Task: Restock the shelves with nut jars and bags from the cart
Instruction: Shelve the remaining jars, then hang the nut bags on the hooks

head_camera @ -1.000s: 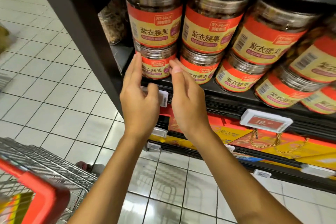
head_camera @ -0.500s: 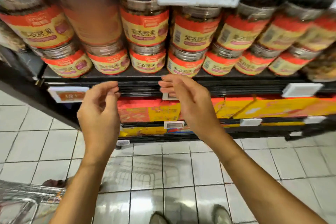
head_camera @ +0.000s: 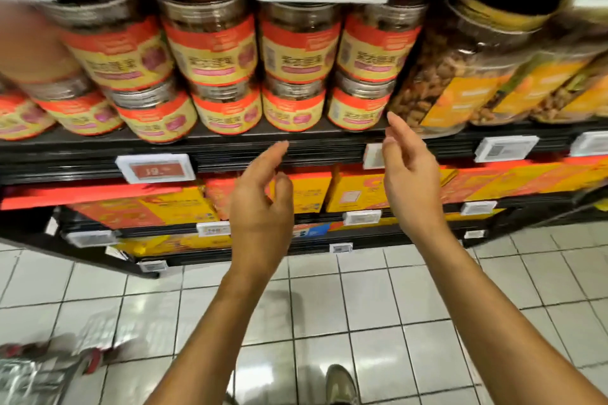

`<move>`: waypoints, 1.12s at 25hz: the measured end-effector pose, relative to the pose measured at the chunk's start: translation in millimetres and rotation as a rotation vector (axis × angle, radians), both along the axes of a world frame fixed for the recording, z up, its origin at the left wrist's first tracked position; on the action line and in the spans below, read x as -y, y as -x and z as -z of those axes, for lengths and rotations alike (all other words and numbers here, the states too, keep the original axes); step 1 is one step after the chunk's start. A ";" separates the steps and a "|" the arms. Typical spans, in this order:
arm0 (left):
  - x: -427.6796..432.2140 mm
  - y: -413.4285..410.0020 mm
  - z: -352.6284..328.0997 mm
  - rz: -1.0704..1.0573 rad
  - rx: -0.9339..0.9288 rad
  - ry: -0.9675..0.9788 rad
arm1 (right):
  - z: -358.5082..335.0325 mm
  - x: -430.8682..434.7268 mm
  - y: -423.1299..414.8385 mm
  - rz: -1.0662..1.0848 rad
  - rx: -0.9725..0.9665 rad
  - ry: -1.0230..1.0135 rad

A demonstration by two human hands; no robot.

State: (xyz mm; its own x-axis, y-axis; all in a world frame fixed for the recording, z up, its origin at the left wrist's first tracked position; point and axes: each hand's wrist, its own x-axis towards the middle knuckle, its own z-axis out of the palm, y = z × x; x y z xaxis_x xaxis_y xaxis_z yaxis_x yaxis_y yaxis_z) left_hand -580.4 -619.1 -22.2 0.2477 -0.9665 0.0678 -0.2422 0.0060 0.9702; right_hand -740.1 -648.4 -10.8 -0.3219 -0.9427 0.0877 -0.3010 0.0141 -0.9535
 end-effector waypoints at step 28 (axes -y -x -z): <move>-41.2 -43.6 -142.9 0.007 -0.079 0.090 | -138.6 -57.9 -54.5 -0.233 0.004 0.130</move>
